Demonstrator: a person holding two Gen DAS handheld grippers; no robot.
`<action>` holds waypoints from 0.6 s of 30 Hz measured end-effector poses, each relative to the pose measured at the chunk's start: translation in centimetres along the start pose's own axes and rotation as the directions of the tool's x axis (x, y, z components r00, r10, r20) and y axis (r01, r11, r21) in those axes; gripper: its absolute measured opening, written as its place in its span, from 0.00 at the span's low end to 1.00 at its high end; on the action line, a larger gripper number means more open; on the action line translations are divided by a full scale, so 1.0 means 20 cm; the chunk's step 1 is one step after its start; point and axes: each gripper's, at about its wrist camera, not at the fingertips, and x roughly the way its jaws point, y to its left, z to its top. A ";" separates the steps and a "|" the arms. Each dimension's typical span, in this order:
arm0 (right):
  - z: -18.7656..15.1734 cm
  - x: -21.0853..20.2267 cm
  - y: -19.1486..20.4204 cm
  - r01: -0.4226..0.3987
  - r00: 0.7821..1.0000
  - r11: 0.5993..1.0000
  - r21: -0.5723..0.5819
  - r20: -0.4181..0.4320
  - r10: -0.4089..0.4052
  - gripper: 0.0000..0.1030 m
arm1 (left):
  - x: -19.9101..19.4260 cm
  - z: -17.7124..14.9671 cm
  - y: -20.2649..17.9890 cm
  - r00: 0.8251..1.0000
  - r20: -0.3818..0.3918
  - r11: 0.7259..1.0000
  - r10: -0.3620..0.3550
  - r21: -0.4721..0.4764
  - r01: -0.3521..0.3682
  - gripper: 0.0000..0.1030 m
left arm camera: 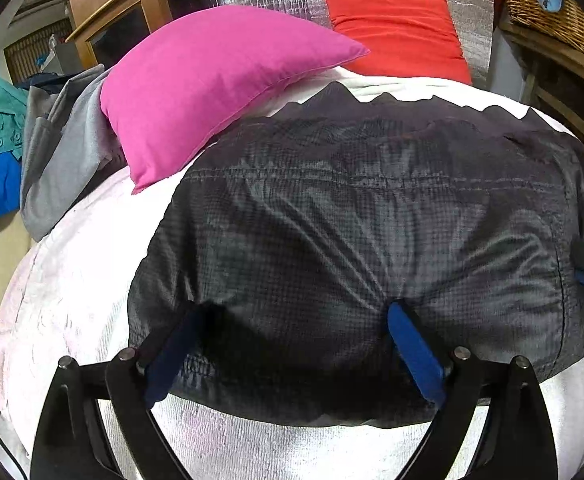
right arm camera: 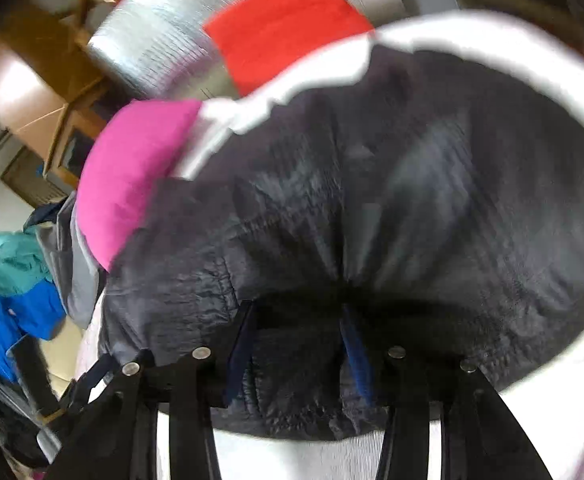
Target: Fold large clothes
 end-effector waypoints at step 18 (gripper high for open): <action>0.08 -0.16 0.05 -0.027 1.000 0.997 -0.068 0.010 0.028 0.47 | 0.00 0.05 0.07 0.999 -0.016 0.997 -0.041 -0.060 0.040 0.99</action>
